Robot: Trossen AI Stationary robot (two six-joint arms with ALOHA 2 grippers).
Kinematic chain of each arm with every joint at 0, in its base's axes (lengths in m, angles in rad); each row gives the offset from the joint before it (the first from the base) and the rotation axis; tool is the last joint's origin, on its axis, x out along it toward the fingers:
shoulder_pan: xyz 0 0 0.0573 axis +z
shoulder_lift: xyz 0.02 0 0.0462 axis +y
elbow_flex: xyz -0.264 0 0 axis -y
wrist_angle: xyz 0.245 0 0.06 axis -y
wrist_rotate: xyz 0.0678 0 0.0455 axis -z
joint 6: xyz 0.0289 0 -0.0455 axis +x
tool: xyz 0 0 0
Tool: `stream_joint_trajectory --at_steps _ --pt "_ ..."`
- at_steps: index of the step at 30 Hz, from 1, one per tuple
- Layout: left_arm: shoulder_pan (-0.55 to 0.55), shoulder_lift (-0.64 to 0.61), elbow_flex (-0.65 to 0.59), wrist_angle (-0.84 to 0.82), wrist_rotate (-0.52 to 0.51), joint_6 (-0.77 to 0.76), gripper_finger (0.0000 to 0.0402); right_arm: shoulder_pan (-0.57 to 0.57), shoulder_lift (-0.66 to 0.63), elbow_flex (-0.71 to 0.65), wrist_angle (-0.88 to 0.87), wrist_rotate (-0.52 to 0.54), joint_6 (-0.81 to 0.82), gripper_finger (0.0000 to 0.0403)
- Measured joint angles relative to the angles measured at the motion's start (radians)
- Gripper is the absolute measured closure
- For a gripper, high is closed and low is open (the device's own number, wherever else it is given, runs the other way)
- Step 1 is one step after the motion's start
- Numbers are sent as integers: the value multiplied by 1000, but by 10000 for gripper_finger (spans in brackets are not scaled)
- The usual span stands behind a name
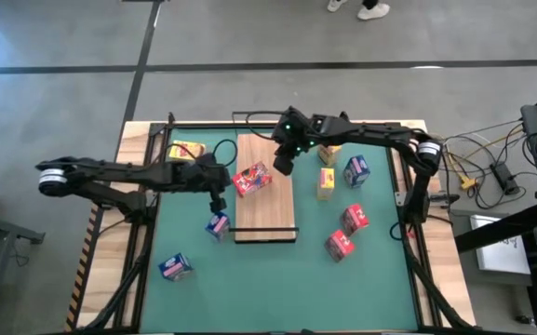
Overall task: Stack cereal on shelf
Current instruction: Put the top red cereal box on the shelf
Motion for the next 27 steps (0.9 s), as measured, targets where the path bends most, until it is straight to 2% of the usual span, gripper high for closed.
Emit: stream_joint_trajectory --at_steps 9,18,21,24,27 --pt "12 41 8 8 7 -1 401 0 48 -6 9 0 7 394" --pt "13 -95 2 -108 -3 20 402 0 47 -7 24 0 10 394" --pt "13 -115 2 -115 -5 75 402 0 45 -13 28 -1 17 394" --pt "24 -106 2 -103 -61 160 402 0 47 -36 47 -3 21 394" --pt "58 -88 2 -90 -72 236 401 -2 47 -42 54 -3 33 394"
